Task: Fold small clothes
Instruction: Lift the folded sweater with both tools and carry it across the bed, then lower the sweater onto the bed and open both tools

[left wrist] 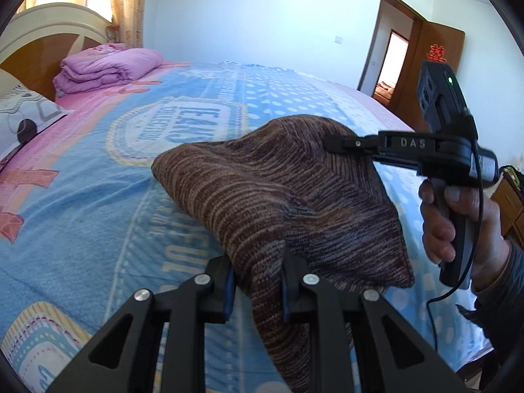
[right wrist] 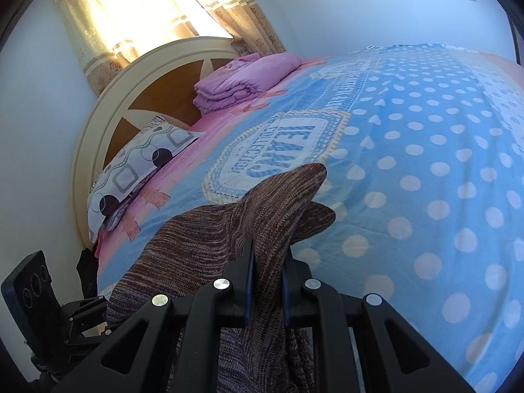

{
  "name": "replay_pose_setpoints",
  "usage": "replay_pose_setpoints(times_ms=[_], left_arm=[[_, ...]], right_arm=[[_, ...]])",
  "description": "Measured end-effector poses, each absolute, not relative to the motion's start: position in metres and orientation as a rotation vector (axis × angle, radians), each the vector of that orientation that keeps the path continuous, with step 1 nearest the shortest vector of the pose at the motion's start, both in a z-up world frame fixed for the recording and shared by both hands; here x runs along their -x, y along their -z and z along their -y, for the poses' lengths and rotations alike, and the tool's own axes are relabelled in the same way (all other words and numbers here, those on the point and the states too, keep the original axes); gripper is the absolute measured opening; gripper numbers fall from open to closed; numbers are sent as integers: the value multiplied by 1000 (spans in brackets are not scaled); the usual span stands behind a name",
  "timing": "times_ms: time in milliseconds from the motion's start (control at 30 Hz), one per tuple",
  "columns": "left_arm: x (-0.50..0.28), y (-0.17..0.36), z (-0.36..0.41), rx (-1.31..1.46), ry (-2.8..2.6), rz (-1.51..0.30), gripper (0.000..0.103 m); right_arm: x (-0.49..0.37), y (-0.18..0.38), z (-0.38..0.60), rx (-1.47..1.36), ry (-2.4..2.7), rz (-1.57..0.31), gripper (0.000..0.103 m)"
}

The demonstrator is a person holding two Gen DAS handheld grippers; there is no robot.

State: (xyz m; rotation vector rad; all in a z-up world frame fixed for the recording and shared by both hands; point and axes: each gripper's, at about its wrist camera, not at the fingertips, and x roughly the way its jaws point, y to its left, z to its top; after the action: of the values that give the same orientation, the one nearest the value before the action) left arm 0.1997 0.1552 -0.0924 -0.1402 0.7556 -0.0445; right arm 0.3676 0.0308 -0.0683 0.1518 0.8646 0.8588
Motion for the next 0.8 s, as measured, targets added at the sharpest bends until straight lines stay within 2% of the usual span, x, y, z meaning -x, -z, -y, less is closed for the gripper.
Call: replay_pose_setpoints(times_ms=[633, 733, 800], left_arm=[[-201, 133, -185, 150, -10, -815, 22], [-202, 141, -187, 162, -15, -830, 25], [-201, 146, -187, 168, -31, -831, 33]], right_arm=[[-399, 112, -88, -96, -871, -991, 13], [-407, 124, -88, -113, -863, -1040, 15], [-411, 134, -85, -141, -855, -1081, 17]])
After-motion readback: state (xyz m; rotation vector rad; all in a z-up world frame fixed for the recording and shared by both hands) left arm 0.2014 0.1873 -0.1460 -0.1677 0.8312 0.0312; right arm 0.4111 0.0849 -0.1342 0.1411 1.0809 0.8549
